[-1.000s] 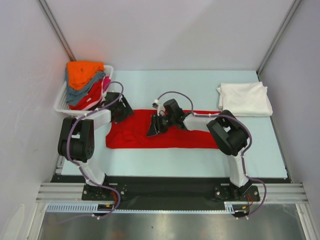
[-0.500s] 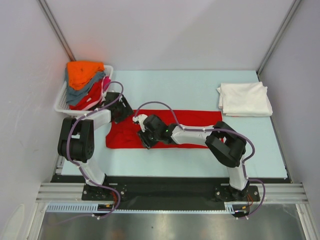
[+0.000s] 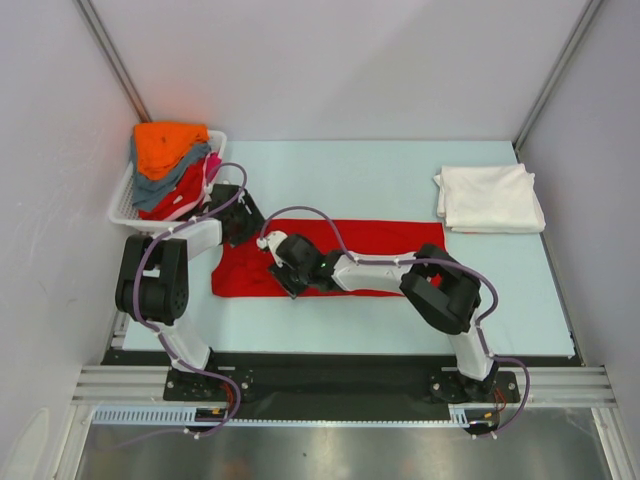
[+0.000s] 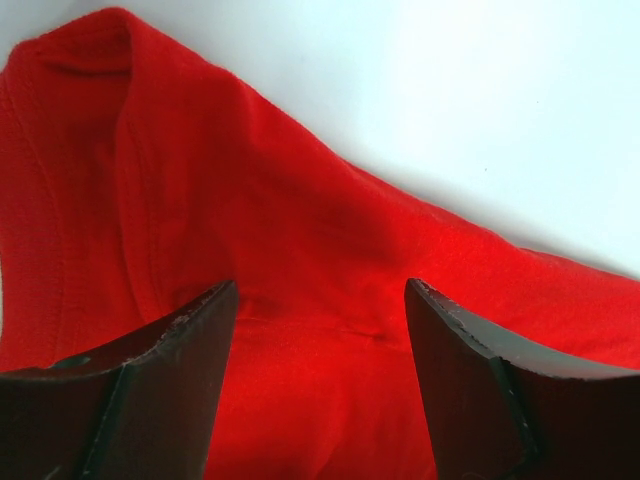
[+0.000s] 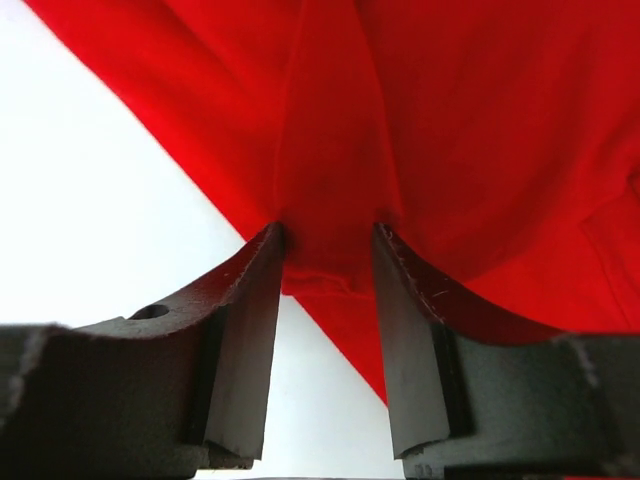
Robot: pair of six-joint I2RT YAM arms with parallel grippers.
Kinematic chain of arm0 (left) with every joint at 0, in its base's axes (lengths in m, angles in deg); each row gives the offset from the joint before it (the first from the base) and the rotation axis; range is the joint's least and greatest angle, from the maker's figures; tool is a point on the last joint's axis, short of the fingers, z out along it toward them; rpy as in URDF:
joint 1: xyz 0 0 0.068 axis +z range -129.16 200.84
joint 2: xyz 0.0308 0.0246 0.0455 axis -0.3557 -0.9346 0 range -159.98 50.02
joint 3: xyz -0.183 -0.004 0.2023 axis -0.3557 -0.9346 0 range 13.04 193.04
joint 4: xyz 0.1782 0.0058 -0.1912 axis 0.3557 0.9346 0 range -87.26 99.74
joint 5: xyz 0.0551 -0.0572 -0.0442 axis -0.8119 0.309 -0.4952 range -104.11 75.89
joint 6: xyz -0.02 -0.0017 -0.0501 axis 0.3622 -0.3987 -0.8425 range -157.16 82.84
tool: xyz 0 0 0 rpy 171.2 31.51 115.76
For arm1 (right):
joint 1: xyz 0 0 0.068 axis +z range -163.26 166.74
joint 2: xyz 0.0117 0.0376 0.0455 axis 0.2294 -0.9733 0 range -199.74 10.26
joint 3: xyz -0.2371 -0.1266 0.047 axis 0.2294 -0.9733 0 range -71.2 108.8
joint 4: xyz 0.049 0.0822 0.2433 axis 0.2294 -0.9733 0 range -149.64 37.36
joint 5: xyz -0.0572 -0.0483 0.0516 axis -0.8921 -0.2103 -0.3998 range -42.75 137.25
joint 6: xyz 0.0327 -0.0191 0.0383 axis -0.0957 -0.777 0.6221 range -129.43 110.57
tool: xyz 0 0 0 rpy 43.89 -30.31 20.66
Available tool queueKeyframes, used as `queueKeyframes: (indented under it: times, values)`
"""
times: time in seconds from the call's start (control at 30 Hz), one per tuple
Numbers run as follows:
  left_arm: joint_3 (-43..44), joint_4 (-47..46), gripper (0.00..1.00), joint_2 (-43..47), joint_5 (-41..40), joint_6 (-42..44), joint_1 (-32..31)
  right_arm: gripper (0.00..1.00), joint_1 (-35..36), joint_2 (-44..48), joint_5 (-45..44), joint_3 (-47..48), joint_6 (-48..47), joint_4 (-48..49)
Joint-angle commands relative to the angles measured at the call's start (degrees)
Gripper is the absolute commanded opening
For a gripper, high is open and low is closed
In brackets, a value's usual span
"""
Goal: Fold and stack the t-shirts
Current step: Fold the tshirt
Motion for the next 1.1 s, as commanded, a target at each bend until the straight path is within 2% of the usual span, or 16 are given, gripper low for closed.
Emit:
queueKeyframes:
  times: [0.0, 0.13, 0.17, 0.23, 0.37, 0.43, 0.47, 0.67, 0.77, 1.07]
  values:
    - [1.3, -0.8, 0.74, 1.6, 0.8, 1.0, 0.3, 0.44, 0.2, -1.8, -1.3, 2.6, -0.9, -0.4]
    - [1.3, -0.7, 0.74, 1.5, 0.8, 1.1, 0.3, 0.36, 0.3, -2.3, -0.9, 2.8, -0.7, -0.6]
    - [1.3, -0.7, 0.74, 1.5, 0.8, 1.1, 0.3, 0.29, 0.0, -2.2, -0.6, 2.7, -0.6, -0.5]
    - [1.3, -0.8, 0.74, 1.7, 0.8, 1.1, 0.3, 0.21, -0.6, -0.9, 1.2, 2.0, 0.5, -0.5]
    - [1.3, -0.7, 0.74, 1.6, 0.7, 1.2, 0.3, 0.07, -3.8, 1.9, 11.3, -0.1, 3.9, 1.8]
    - [1.3, -0.7, 0.74, 1.6, 0.9, 1.2, 0.3, 0.04, -6.8, 3.0, 15.9, -1.2, 5.7, 3.6]
    - [1.3, -0.7, 0.74, 1.6, 0.9, 1.2, 0.3, 0.0, -7.9, 3.1, 21.5, -2.1, 7.7, 4.3]
    - [1.1, -0.7, 0.74, 1.7, 0.9, 1.3, 0.3, 0.0, -17.1, 0.7, 45.6, -4.3, 17.2, 12.3]
    - [1.0, -0.7, 0.74, 1.8, 0.9, 1.3, 0.3, 0.0, -19.8, -0.9, 52.9, -4.4, 21.4, 14.1]
    - [0.1, -0.3, 0.73, 3.3, 1.4, 1.4, 0.2, 0.0, -23.5, -6.8, 64.1, -3.3, 32.2, 18.6]
